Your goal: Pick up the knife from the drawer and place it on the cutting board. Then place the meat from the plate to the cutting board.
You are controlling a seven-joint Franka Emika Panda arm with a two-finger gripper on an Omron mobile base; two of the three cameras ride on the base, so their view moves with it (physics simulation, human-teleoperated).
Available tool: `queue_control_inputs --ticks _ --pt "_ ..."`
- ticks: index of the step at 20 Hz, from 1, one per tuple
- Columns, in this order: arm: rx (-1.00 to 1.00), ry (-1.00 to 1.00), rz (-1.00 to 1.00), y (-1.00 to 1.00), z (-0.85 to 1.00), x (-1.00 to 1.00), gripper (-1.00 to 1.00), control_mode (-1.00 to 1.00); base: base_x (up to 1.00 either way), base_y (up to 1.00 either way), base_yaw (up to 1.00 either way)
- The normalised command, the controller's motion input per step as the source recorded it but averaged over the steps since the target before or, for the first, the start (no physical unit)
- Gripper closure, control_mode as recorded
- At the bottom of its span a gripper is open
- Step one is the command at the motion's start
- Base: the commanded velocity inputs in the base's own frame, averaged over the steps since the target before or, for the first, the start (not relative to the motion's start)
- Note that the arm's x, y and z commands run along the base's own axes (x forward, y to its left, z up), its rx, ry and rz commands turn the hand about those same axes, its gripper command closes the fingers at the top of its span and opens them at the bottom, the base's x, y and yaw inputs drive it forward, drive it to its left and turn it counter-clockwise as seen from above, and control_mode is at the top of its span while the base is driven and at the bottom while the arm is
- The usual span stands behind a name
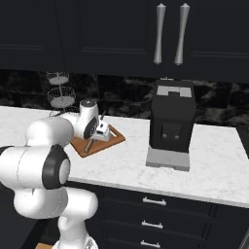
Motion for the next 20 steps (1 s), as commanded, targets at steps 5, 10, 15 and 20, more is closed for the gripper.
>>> queue_control_inputs --ticks 5,10,15,20 --pt "0.0 0.03 0.0 0.15 -0.36 0.37 1.0 -1.0 0.0 0.0 0.0" --pt "0.0 0.11 0.0 0.14 -0.27 0.37 1.0 -1.0 0.0 0.0 0.0" --pt "0.0 0.1 0.0 0.23 -0.26 0.39 1.0 -1.0 0.0 0.0 0.0" --pt "0.0 0.02 0.0 0.28 -0.3 0.29 1.0 -1.0 0.0 0.0 0.0"
